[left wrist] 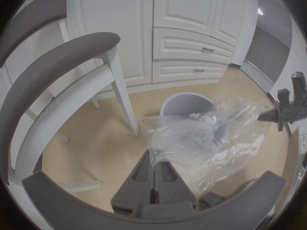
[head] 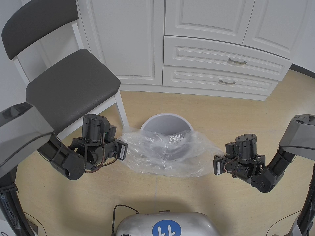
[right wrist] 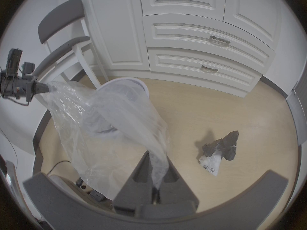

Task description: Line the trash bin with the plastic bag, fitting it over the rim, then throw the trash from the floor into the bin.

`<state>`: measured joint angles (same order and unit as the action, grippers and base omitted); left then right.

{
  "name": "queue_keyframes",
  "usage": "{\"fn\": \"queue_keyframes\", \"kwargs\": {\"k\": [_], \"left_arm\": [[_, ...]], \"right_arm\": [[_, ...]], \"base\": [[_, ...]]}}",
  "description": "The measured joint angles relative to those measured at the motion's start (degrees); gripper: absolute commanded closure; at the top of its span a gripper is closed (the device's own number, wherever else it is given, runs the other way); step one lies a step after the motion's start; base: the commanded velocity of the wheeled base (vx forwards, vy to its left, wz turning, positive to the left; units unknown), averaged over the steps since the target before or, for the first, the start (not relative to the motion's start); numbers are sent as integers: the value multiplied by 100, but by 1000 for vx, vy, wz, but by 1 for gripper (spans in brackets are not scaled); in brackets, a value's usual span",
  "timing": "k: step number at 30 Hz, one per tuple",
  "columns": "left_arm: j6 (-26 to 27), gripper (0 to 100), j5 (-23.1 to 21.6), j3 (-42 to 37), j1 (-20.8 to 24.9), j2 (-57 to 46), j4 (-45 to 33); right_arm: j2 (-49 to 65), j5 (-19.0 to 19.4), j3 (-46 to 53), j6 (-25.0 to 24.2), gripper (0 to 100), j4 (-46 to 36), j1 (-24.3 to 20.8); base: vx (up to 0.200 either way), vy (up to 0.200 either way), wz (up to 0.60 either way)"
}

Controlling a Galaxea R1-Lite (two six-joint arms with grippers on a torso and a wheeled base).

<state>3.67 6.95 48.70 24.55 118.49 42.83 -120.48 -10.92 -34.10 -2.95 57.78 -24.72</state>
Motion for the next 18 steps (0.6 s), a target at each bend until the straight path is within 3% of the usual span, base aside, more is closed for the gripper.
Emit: {"fn": "queue_keyframes", "kwargs": {"k": [11,18], "left_arm": [[421,100,-630,-227,-218,-855,-1915],[680,100,-940,-247,-313,-1370,-2572]], "right_arm": [[301,23,557,625,100,-211,44],[861,121,679,839,100,-1786,20]], "base": [[0,0,0],[0,0,0]]}}
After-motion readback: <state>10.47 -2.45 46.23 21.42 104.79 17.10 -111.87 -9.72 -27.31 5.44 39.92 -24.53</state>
